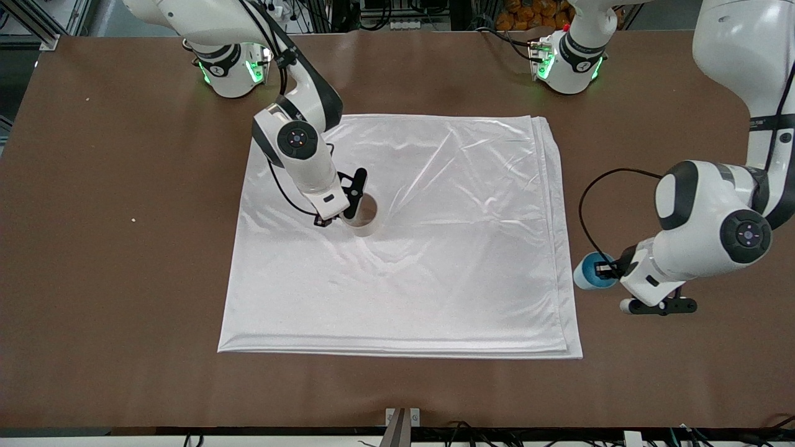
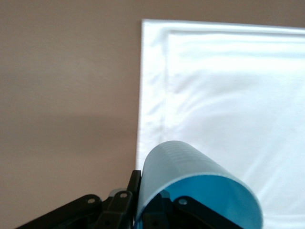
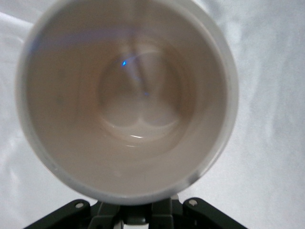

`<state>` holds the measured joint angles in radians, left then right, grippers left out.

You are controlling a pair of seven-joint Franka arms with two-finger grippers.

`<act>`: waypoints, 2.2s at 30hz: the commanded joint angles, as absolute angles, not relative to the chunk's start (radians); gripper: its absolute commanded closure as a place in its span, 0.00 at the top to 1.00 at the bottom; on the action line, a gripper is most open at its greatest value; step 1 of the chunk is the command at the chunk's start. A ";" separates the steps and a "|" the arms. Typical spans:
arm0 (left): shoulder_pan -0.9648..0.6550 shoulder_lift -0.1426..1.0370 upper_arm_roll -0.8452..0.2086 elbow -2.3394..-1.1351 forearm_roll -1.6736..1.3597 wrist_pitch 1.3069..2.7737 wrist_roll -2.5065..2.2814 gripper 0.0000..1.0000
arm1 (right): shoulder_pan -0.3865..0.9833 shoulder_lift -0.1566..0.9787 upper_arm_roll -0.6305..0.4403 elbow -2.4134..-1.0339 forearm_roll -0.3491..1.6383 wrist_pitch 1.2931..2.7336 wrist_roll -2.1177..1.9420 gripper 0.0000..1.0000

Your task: Place blue cup into white mug on cloth

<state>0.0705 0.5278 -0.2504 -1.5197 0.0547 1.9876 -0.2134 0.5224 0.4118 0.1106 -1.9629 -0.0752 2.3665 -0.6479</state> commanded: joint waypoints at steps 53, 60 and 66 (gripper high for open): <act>-0.457 0.560 -0.299 -1.523 0.049 1.965 -0.937 0.00 | 0.575 0.365 0.094 -1.829 -0.232 2.208 -0.371 1.00; -0.511 0.571 -0.296 -1.522 0.049 1.974 -0.965 0.00 | 0.523 0.229 0.094 -1.827 -0.232 2.074 -0.370 1.00; -0.552 0.592 -0.295 -1.520 0.051 2.029 -1.006 0.00 | 0.465 0.117 0.094 -1.825 -0.232 1.977 -0.379 1.00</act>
